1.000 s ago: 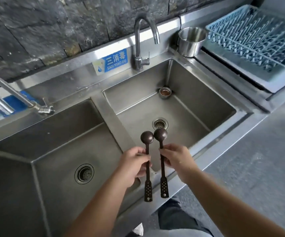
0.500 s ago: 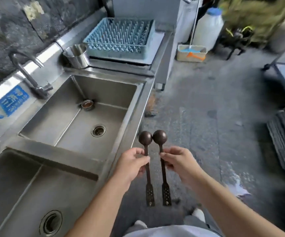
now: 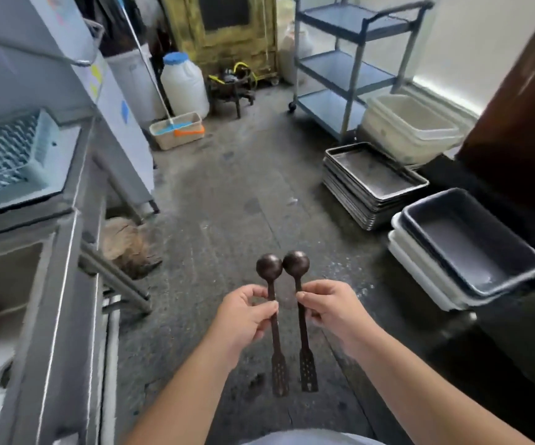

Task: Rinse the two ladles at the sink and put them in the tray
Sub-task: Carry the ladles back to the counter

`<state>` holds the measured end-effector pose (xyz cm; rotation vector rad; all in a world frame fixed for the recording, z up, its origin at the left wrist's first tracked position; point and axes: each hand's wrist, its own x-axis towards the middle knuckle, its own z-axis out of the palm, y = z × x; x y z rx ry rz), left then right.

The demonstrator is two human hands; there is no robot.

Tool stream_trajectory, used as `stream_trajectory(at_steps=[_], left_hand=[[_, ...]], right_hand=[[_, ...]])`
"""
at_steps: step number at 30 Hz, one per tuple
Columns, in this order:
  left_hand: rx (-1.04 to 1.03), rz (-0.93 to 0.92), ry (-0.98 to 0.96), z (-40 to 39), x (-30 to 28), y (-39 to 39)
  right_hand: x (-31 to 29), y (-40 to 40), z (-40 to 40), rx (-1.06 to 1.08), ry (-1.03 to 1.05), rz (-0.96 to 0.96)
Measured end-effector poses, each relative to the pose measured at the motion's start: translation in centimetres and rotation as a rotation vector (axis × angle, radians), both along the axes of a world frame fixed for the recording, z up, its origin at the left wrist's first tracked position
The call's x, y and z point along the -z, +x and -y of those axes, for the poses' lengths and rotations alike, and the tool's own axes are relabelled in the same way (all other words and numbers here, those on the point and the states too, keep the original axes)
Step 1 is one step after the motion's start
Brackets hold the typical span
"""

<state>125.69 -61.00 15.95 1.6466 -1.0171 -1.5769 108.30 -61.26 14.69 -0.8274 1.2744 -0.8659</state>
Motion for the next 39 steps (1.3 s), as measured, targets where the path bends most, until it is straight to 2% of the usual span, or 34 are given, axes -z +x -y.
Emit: stream_trajectory(at_steps=[5, 10, 17, 24, 30, 39], left_hand=[[0.251, 0.005, 0.016, 1.6, 0.9, -14.2], [0.517, -0.009, 0.042, 2.1, 1.2, -26.0], [0.837, -0.005, 0.076, 4.0, 1.8, -39.1], [1.124, 0.046, 0.012, 10.0, 2.2, -51.6], [1.248, 0.069, 0.007, 14.6, 1.9, -60.8], [1.332, -0.012, 0.039, 15.4, 2.8, -74.7]], right_hand=[[0.2, -13.6, -2.7, 0.237, 0.015, -0.027], [0.6, -24.0, -6.4, 0.473, 0.048, -0.088], [1.6, -33.9, -9.1, 0.792, 0.117, -0.117], [1.4, -42.2, -5.8, 1.043, 0.134, -0.135], [0.5, -48.5, -2.1, 1.195, 0.143, -0.108], [2.1, -61.5, -2.0, 1.280, 0.093, -0.057]])
